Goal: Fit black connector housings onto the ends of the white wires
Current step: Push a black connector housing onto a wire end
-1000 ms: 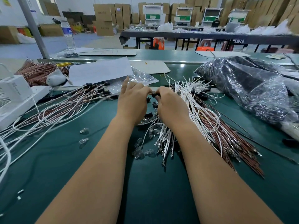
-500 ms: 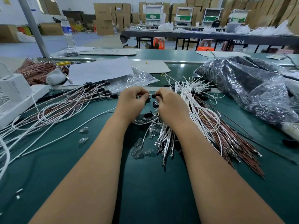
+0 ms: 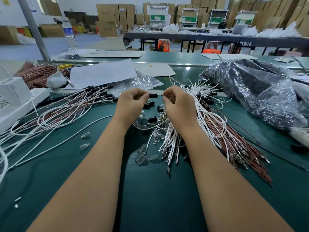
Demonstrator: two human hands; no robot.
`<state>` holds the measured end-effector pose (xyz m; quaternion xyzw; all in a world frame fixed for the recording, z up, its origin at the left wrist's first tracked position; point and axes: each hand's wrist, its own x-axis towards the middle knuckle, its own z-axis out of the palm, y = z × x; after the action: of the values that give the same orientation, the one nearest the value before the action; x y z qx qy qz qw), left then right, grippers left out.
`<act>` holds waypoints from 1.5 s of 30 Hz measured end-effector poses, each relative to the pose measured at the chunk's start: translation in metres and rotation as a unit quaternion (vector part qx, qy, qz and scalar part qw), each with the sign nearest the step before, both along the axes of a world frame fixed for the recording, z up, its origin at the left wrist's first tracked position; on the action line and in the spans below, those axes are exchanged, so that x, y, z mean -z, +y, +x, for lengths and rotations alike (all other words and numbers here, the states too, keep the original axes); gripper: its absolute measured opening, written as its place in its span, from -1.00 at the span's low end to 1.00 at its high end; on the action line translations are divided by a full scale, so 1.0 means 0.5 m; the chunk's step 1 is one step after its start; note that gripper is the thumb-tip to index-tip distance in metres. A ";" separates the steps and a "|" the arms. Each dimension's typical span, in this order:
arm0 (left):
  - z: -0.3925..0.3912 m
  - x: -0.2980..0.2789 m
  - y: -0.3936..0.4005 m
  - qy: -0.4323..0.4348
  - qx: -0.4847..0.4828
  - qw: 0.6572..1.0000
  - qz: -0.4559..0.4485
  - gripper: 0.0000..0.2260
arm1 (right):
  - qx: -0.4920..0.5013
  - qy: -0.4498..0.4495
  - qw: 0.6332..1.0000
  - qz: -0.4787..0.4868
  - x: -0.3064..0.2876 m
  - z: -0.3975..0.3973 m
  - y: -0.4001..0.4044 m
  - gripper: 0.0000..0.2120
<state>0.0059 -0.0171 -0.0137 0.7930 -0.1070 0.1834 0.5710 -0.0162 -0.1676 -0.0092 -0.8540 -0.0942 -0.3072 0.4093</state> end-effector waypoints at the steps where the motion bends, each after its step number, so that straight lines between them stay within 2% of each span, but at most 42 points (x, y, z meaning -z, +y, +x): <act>1: 0.000 0.000 0.000 0.002 0.002 1.000 -0.003 -0.94 | 0.000 -0.009 1.000 0.000 0.000 -0.001 0.000 -0.93; 9: -0.008 -0.004 -0.001 0.009 0.019 1.000 -0.024 -0.91 | 0.006 -0.036 0.999 0.017 0.002 0.002 -0.006 -0.92; 17: -0.009 -0.010 -0.007 0.008 0.026 0.999 -0.022 -0.95 | -0.034 0.042 0.998 0.037 0.005 0.006 -0.004 -0.85; 21: -0.008 -0.009 -0.012 -0.007 0.026 1.000 -0.010 -0.96 | -0.041 0.045 0.997 0.055 0.003 0.006 -0.003 -0.84; 25: -0.010 -0.009 -0.018 -0.028 0.026 0.999 0.030 -0.96 | -0.051 0.040 0.997 0.050 0.003 0.003 -0.002 -0.83; 30: -0.013 -0.011 -0.017 -0.033 0.037 0.998 0.039 -0.94 | -0.037 0.009 0.999 0.009 0.005 0.001 -0.003 -0.85; 38: -0.018 -0.017 -0.006 -0.007 0.061 0.998 -0.008 -0.94 | -0.037 -0.008 0.999 -0.022 0.006 -0.004 -0.005 -0.84; 41: -0.018 -0.018 -0.007 -0.006 0.065 0.997 -0.035 -0.90 | -0.039 0.006 0.999 0.004 0.004 -0.006 -0.001 -0.82; 45: -0.019 -0.021 -0.009 -0.002 0.050 0.998 -0.041 -0.96 | -0.071 0.066 0.987 0.128 -0.004 -0.010 0.011 -0.87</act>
<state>-0.0035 -0.0217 -0.0030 0.7624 -0.1404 0.1601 0.6111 -0.0211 -0.1621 -0.0071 -0.8039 -0.0873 -0.2294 0.5417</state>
